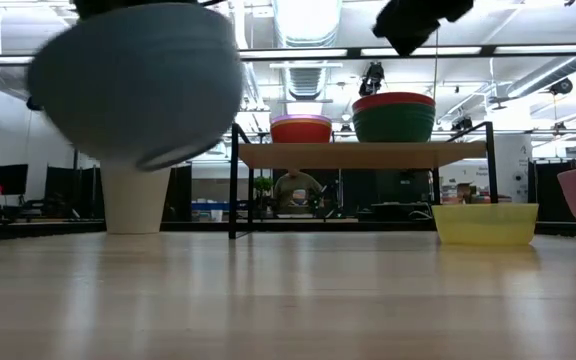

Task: Place and stack bowls onto a shelf
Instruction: Stack the large blue bowl on top of the large orange bowl on the shelf

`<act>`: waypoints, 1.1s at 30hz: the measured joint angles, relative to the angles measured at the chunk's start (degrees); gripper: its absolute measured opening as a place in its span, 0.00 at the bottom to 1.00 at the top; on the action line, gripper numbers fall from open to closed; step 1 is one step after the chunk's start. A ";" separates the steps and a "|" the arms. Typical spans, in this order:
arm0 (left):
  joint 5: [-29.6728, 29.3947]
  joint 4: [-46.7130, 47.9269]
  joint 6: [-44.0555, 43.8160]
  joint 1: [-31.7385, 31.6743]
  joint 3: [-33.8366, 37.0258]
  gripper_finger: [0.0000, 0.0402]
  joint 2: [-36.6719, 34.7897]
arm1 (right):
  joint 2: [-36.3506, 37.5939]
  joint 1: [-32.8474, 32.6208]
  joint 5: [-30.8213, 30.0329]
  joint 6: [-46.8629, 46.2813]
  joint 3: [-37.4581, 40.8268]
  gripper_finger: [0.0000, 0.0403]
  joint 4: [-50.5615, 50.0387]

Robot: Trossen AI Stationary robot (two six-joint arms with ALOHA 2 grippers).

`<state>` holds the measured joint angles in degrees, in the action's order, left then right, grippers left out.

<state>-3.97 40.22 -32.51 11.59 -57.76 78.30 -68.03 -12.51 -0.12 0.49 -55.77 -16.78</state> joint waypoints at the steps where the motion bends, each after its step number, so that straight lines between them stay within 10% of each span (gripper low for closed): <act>1: 0.03 -0.90 0.00 -0.90 0.02 0.00 0.00 | 0.00 0.00 -0.02 0.50 0.00 0.04 0.25; 7: -2.38 -5.38 -2.65 -5.51 0.04 0.00 1.22 | -0.44 0.00 -5.01 -1.55 -0.11 0.17 1.76; 13: -13.31 -8.18 -5.14 -7.06 -0.35 0.00 3.85 | -2.45 0.00 -22.38 -12.24 -0.20 0.29 2.40; 27: -22.54 -4.17 -8.52 -7.86 -10.40 0.00 13.51 | -12.44 0.07 -32.40 -24.33 -3.19 0.30 10.87; 33: -23.82 0.90 -8.52 -7.86 -15.49 0.00 17.95 | -16.94 0.13 -37.37 -30.16 -9.95 0.30 -2.79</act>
<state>-27.79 41.11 -41.04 3.73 -73.24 96.26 -84.97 -12.38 -37.49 -29.67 -65.72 -19.56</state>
